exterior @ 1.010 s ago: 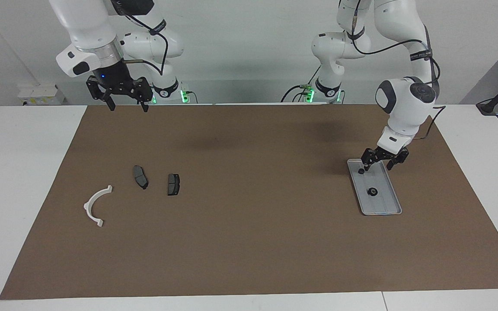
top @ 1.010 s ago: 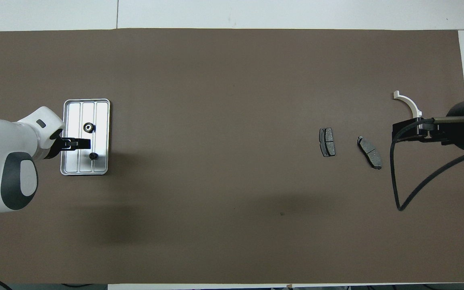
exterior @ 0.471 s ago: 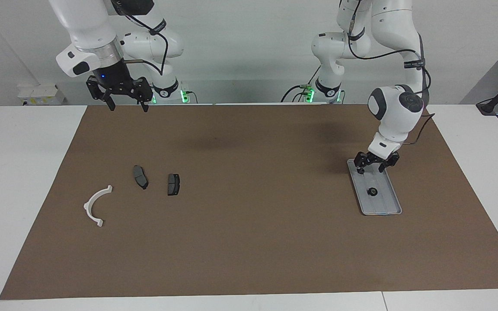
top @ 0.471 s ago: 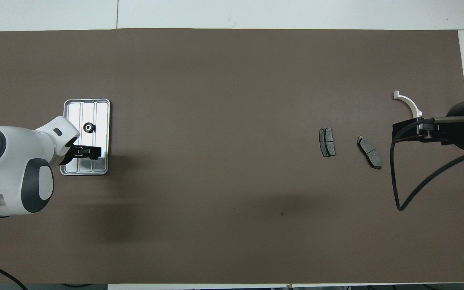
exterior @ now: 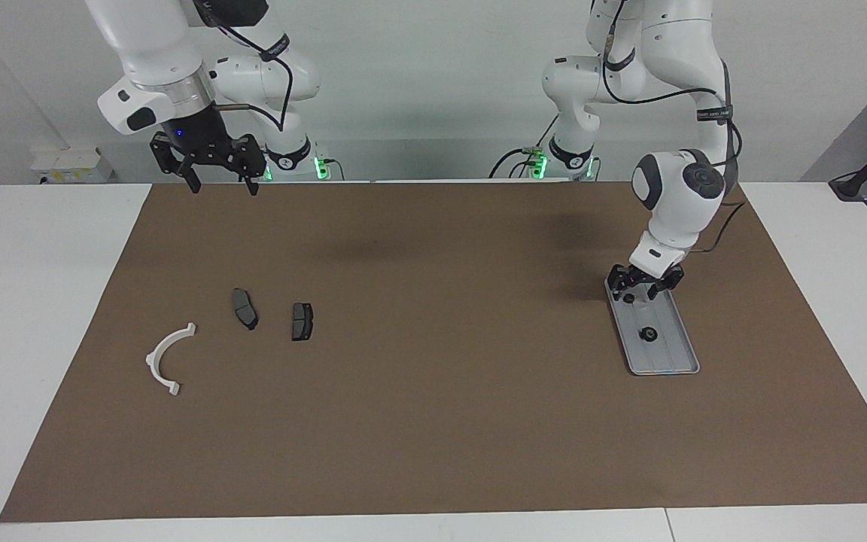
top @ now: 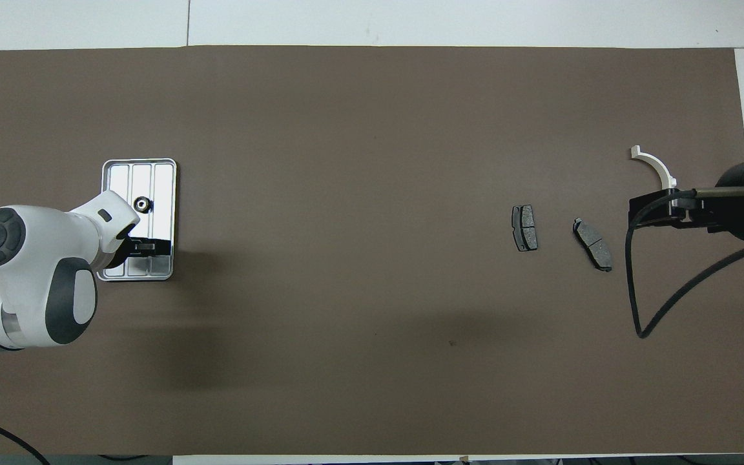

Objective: Place bearing gear from tray to pile
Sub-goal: 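Lower the left gripper and grasp the black bearing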

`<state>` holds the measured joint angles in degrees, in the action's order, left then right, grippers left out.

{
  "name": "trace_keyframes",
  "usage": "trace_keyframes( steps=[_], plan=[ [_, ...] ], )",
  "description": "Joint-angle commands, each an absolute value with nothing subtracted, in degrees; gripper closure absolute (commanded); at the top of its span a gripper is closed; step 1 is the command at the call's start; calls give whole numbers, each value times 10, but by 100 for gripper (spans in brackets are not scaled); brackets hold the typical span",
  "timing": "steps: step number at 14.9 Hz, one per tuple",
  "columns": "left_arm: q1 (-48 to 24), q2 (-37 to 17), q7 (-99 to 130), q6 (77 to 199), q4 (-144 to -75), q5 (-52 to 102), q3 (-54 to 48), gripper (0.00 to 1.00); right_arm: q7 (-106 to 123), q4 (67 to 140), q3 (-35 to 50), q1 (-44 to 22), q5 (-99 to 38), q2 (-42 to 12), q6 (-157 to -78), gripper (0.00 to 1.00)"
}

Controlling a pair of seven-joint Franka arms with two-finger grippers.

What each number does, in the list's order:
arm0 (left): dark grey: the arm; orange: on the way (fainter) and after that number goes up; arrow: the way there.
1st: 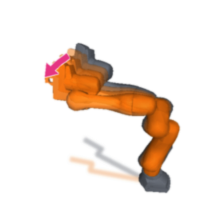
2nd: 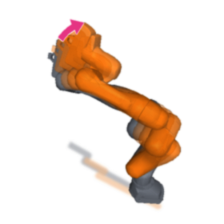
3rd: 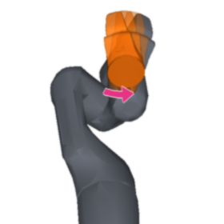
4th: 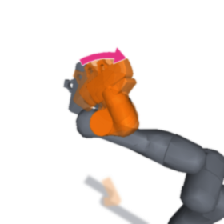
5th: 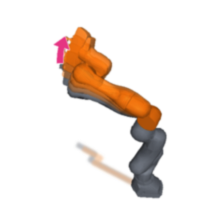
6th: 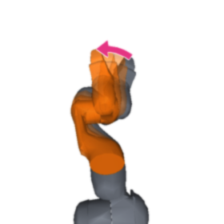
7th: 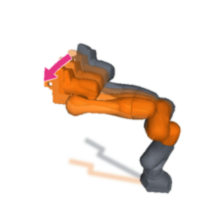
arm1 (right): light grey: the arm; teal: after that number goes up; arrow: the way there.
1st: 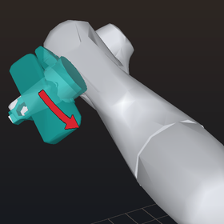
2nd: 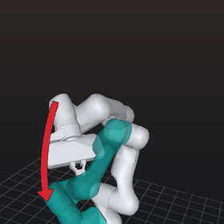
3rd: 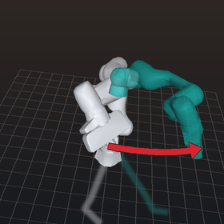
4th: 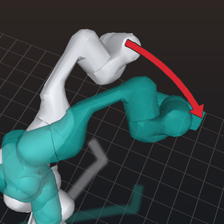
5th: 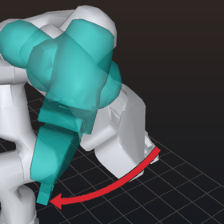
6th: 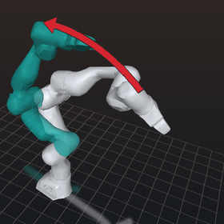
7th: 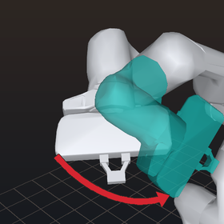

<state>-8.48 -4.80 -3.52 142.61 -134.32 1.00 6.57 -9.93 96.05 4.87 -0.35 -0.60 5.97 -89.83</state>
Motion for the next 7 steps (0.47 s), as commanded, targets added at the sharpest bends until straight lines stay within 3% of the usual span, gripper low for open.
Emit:
trace_keyframes(
  steps=[1,3,7],
  plan=[
    [-91,-40,-29,1442,-1360,11,72,26,-99,964,49,3,-10,66,-901,0],
    [-91,-40,-30,1442,-1360,11,72,38,-89,964,48,3,-10,67,-900,0],
    [-88,-41,-27,1444,-1360,11,72,83,-90,965,48,9,-11,67,-896,0]
  ],
)
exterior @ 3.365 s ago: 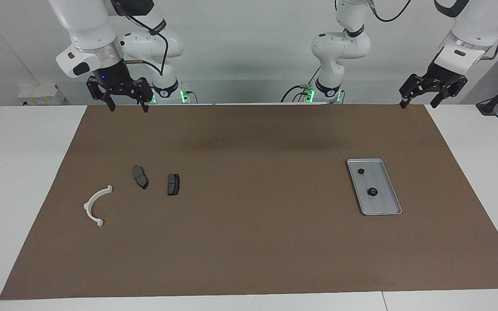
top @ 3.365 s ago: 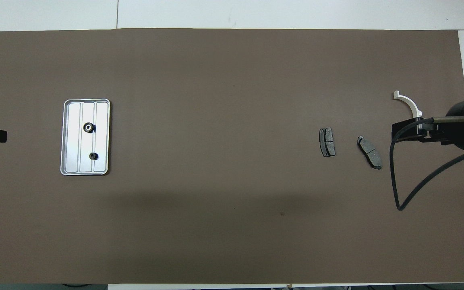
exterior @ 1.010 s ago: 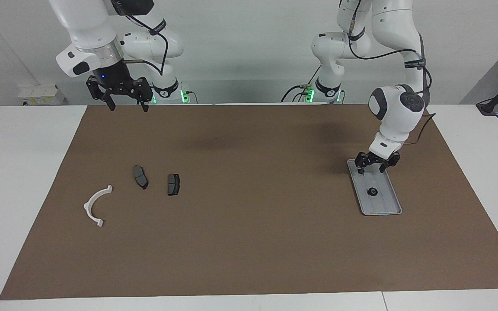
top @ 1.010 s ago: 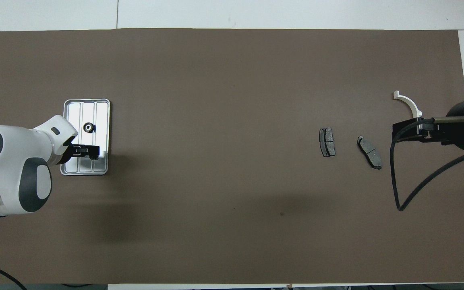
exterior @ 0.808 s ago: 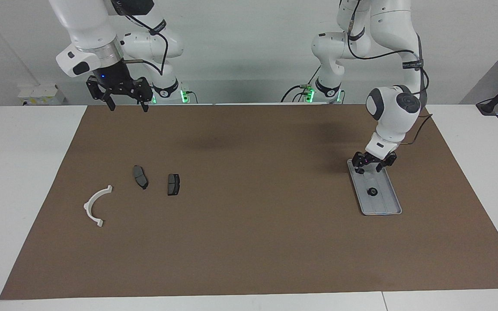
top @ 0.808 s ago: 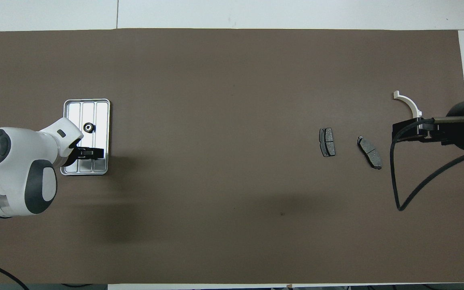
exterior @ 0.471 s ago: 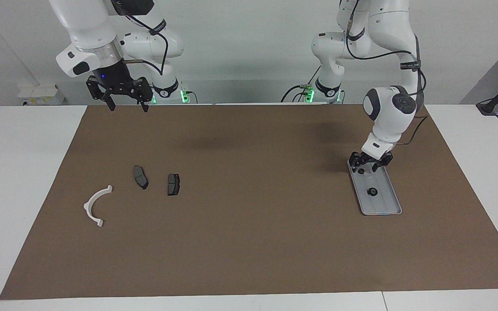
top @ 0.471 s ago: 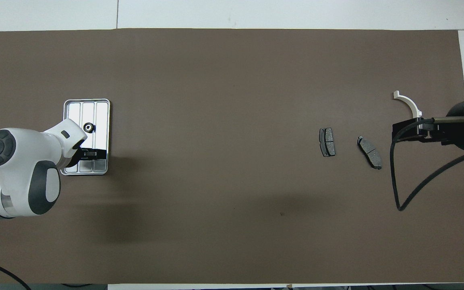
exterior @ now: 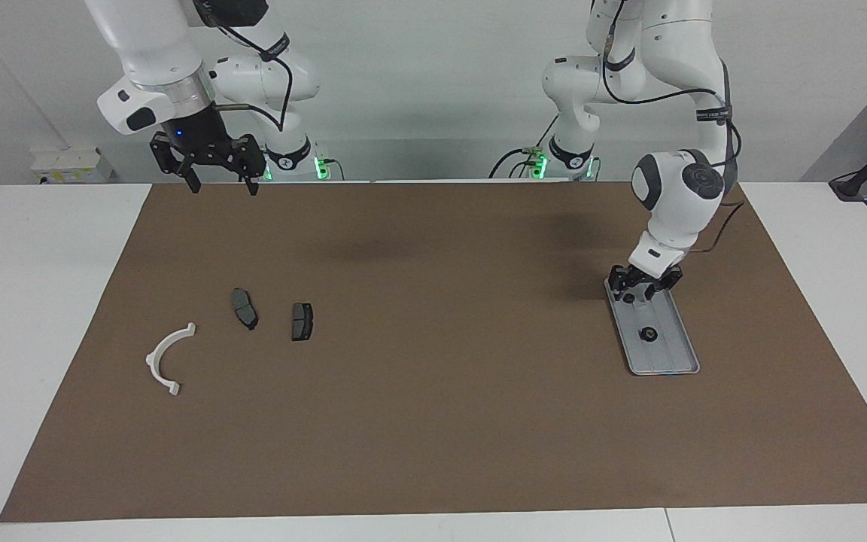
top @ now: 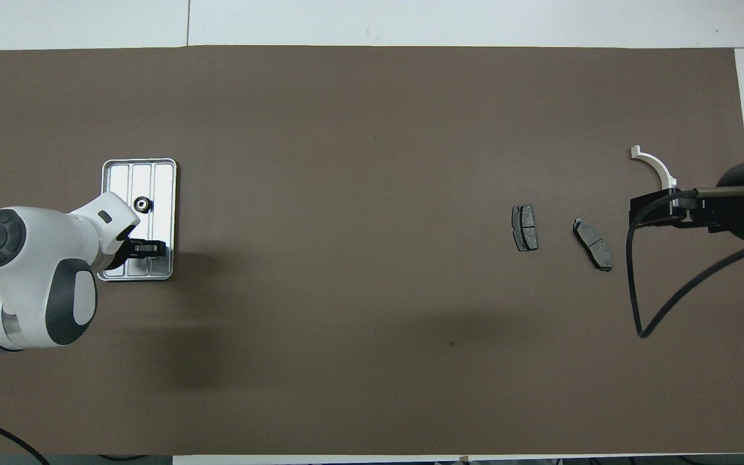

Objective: Place bearing gear from tray to pile
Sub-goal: 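Lower the left gripper and grasp the black bearing, then carry the bearing to the table center while the right gripper approaches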

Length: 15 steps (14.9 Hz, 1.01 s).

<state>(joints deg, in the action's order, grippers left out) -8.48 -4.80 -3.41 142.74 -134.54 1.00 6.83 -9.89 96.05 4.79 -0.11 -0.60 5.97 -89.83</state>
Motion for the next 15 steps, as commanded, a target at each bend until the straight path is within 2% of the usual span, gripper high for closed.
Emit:
trace_keyframes(
  steps=[1,2,6,7,10,12,15],
  plan=[
    [-86,-41,-26,1444,-1359,11,72,97,-90,966,48,9,-11,68,-897,0],
    [-85,-41,-22,1445,-1359,11,72,100,-90,967,48,9,-11,68,-898,0],
    [-81,-45,-27,1422,-1331,11,72,100,-91,974,48,8,-11,70,-903,0],
    [-81,-45,-26,1386,-1304,11,72,100,-93,978,48,8,-11,69,-909,0],
    [-94,-46,14,1213,-1163,19,71,100,-99,1018,48,9,-11,69,-963,0],
    [-169,-66,127,1159,-1102,15,74,100,-99,1043,48,8,-11,64,-996,0],
    [-267,-73,282,1169,-1084,4,73,100,-98,1076,48,8,-11,47,-1052,0]
  ],
)
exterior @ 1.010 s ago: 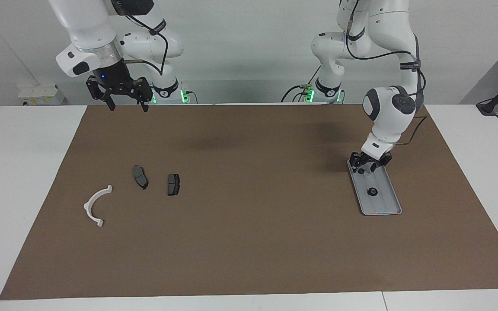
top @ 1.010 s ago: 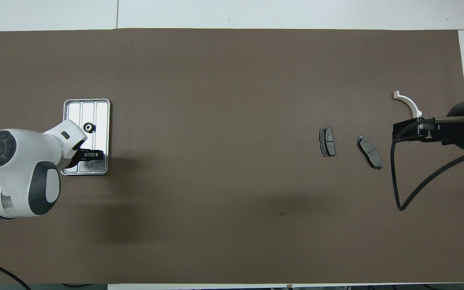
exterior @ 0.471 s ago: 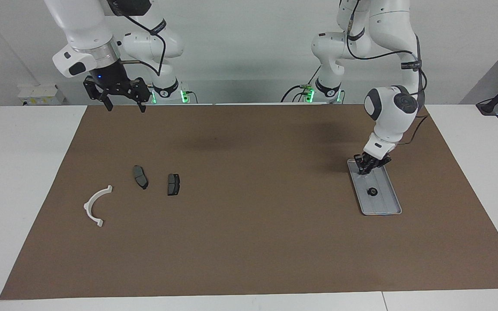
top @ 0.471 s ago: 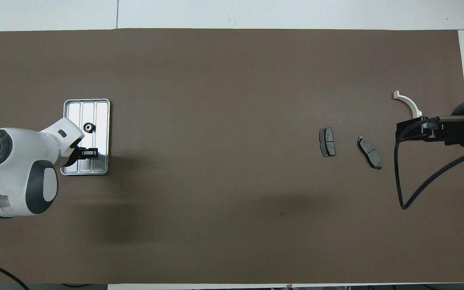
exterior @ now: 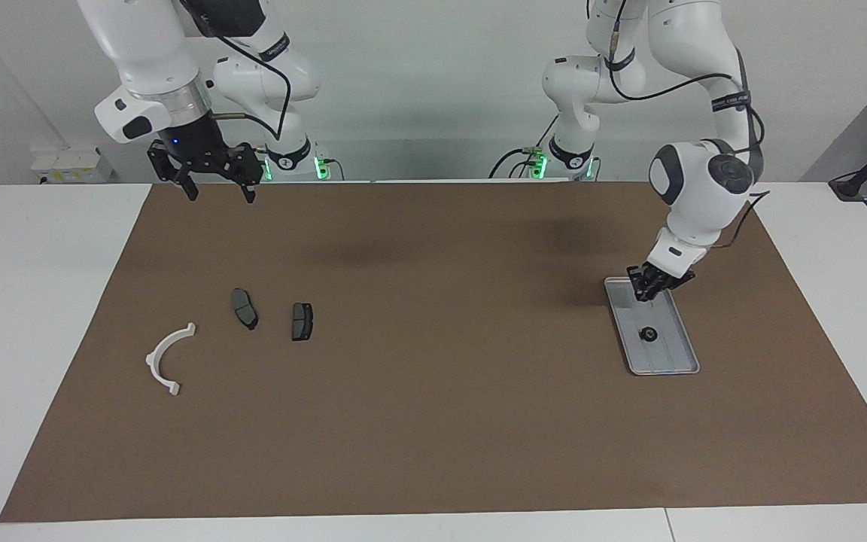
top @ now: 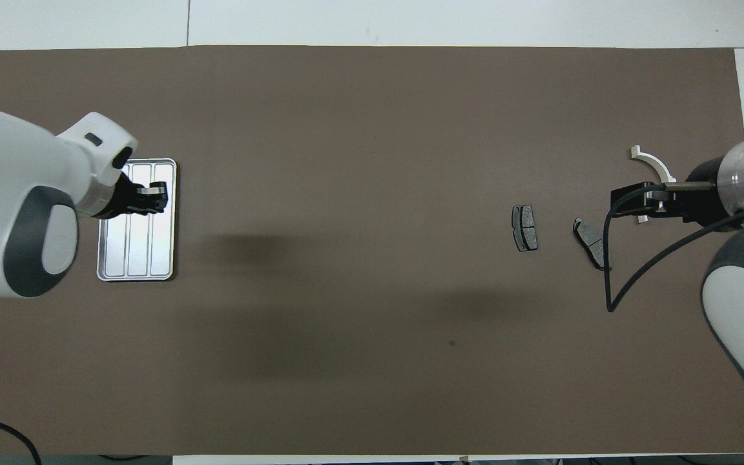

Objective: Place bearing gear from tray to pile
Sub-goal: 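Carry the bearing to the table center while the right gripper approaches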

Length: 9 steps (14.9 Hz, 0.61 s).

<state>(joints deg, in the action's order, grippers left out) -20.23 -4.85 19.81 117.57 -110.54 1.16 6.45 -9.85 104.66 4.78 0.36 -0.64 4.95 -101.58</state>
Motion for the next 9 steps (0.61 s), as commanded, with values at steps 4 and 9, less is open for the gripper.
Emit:
trace_keyframes(
  steps=[4,9],
  plan=[
    [-385,-123,448,1236,-1074,4,74,100,-97,1079,47,14,-11,10,-1091,0],
    [-437,-206,550,1321,-1066,-23,75,100,-95,1079,47,18,-11,4,-1092,0]
  ],
)
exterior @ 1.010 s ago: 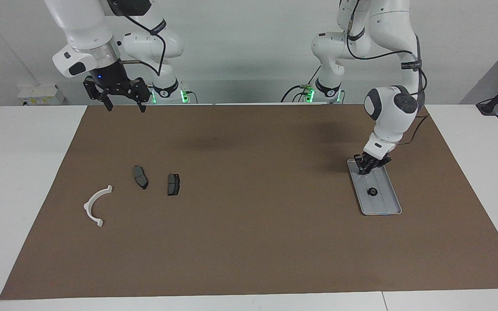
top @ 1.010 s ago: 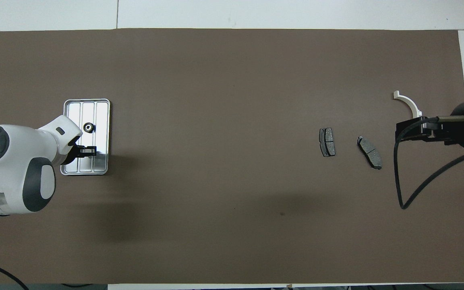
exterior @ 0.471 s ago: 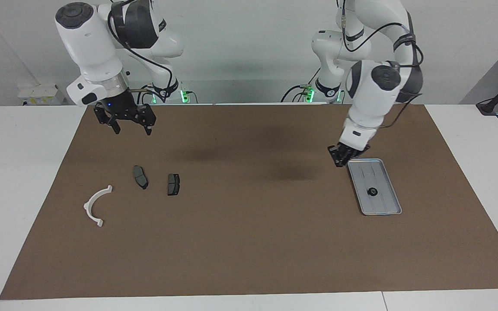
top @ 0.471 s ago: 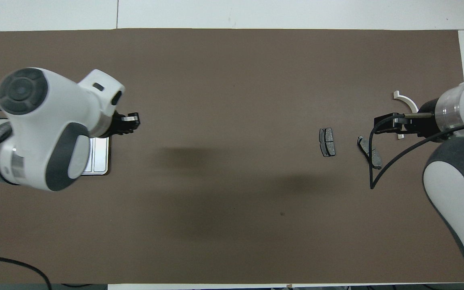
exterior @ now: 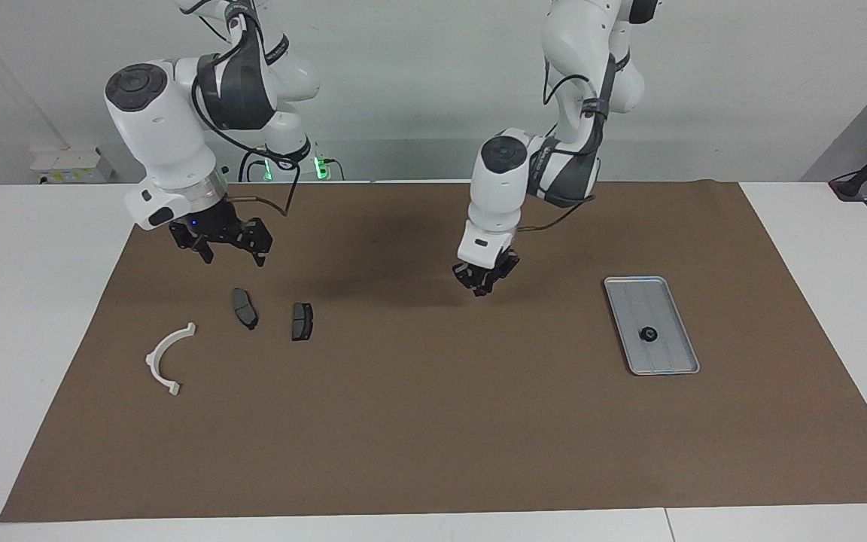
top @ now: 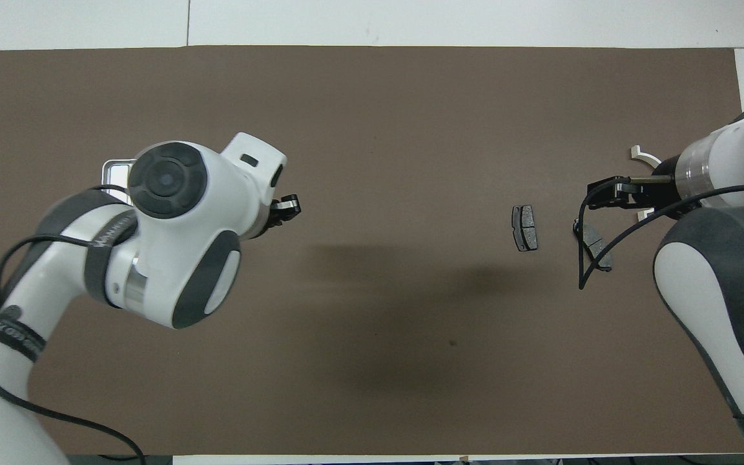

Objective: Place bearing gear from tray to pile
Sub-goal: 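Carry the bearing to the table center while the right gripper approaches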

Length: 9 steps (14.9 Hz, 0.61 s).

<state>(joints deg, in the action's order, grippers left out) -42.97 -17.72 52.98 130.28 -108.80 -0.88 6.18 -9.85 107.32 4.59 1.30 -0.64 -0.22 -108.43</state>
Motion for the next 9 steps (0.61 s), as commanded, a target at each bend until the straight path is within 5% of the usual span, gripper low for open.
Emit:
trace_keyframes(
  steps=[1,5,7,8,9],
  plan=[
    [-437,-211,550,1324,-1068,-23,74,100,-95,1079,48,18,-11,4,-1092,0],
    [-437,-225,555,1376,-1088,-23,75,100,-95,1082,48,17,-11,4,-1092,0],
    [-437,-226,555,1390,-1094,-23,75,89,-95,1082,48,15,-11,4,-1092,0],
    [-437,-226,555,1390,-1095,-23,76,78,-95,1081,48,15,-11,4,-1092,0],
    [-436,-226,555,1392,-1094,-23,76,48,-95,1081,48,14,-11,4,-1092,0]
  ],
)
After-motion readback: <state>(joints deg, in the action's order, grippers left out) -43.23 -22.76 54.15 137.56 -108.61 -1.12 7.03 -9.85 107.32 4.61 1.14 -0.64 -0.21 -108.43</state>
